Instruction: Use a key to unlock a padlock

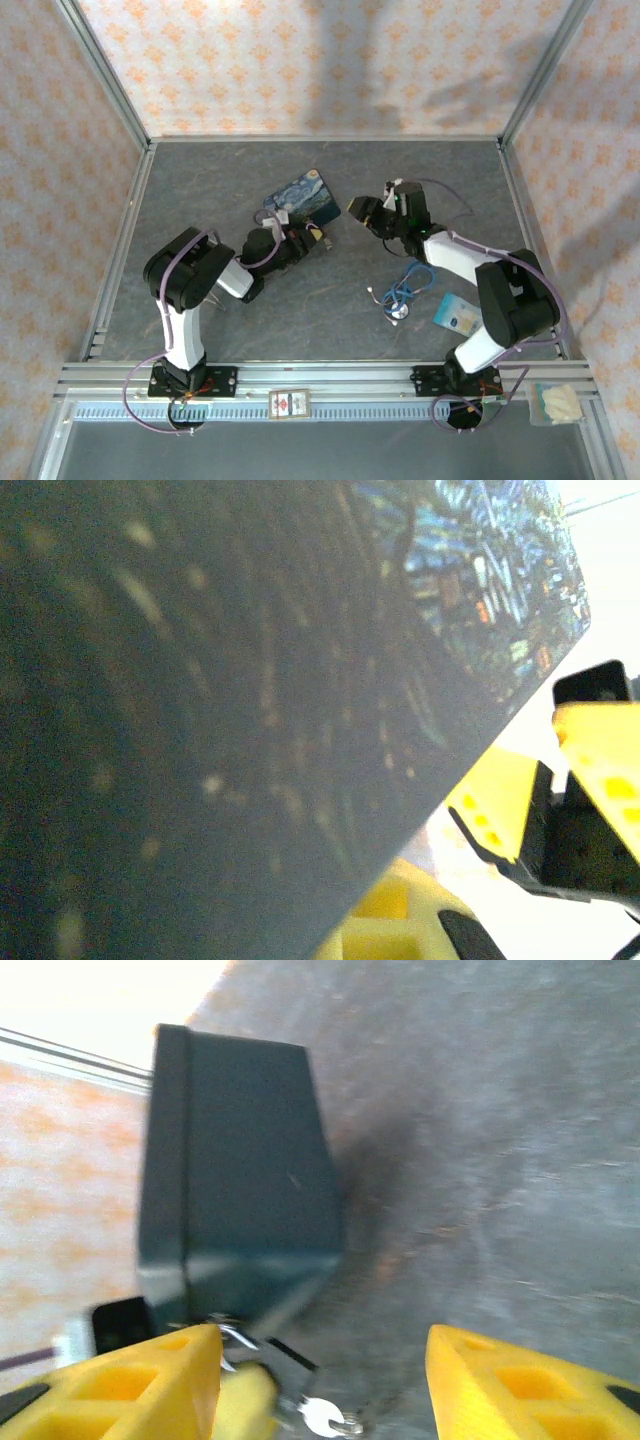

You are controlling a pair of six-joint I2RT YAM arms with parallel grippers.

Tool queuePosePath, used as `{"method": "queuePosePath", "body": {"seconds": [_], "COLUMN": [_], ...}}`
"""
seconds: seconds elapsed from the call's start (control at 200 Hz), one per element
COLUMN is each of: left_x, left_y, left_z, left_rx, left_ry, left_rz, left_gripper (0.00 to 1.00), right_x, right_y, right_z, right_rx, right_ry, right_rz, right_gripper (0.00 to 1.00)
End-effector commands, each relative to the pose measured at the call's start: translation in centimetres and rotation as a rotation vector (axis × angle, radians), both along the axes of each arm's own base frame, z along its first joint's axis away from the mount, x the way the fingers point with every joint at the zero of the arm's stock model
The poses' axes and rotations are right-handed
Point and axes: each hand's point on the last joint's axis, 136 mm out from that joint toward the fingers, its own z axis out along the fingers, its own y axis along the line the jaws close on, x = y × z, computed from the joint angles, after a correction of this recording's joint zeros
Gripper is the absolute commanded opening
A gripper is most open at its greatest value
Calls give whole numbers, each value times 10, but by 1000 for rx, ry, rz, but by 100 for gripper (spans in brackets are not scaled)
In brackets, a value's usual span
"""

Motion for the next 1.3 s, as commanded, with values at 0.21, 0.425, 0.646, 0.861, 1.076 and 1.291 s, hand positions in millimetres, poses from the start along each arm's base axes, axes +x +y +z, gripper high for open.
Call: {"method": "queuePosePath", "body": {"seconds": [0.21, 0.425, 0.646, 0.861, 1.076, 1.291], "left_x": [5, 11, 0, -23, -13, 4], "left_y": [-1, -1, 10, 57, 103, 130], "left_z": [-26, -33, -29, -18, 12, 32], "left_rx": [311, 363, 361, 337, 259, 152], "left_ry": [68, 95, 114, 132, 75, 25], "left_rz": [2, 11, 38, 152, 298, 400], "left_gripper": [0, 5, 51, 71, 72, 72], "right_x": [-6, -11, -18, -29, -36, -37], "right_y": [-24, -22, -17, 16, 63, 86], "right_z": [-13, 1, 0, 1, -21, -56], "right_rx": [-277, -360, -411, -490, -681, -966], "right_ry": [-74, -195, -251, -323, -332, -298], "right_rz": [9, 25, 70, 195, 381, 496], "right_gripper": [54, 54, 55, 57, 57, 55]}}
